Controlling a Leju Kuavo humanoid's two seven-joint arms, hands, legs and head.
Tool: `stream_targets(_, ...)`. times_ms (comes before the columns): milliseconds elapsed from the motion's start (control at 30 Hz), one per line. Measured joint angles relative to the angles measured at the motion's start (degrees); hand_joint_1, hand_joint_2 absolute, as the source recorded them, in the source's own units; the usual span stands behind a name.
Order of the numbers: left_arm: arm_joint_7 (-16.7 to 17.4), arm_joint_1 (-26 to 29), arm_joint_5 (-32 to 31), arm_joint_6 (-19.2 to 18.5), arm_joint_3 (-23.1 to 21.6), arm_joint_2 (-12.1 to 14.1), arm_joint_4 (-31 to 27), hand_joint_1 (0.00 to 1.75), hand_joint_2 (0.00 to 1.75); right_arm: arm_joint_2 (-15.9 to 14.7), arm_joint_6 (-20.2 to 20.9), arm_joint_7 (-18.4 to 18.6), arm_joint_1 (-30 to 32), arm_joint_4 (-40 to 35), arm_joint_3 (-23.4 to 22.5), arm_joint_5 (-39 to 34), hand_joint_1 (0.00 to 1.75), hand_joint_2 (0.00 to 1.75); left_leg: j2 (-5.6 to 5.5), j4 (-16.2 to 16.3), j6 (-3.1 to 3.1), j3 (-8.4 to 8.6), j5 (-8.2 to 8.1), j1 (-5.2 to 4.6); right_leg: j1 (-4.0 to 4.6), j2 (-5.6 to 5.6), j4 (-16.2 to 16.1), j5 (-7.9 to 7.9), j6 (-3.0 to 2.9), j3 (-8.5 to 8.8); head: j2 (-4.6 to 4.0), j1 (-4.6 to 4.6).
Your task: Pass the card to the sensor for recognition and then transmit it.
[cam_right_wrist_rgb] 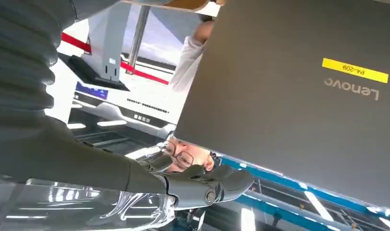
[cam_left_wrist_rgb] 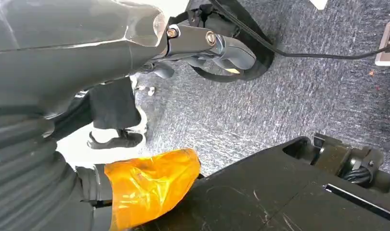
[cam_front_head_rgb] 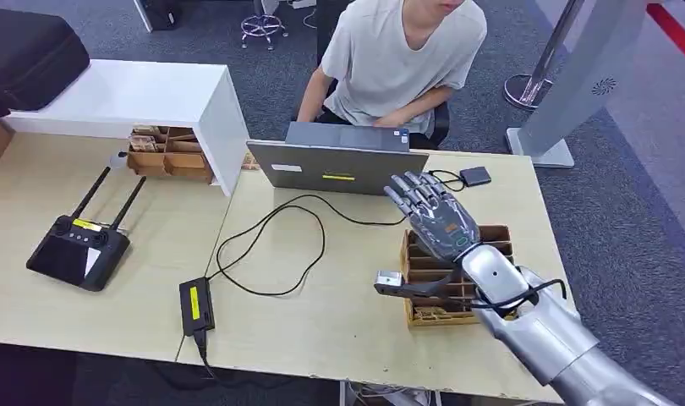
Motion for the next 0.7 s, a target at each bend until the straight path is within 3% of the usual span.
stream_targets(700, 0.37, 0.04, 1.68, 0.59, 1.84, -0.22, 0.02, 0.0, 1.75, -2.88, 0.9, 0.0, 0.56, -2.03, 0.0, -0.48, 0.0, 1.75, 0.0, 0.0, 0.0, 0.0, 0.0, 0.0, 0.0, 0.0, 0.0, 0.0, 0.0, 0.0, 0.0, 0.02)
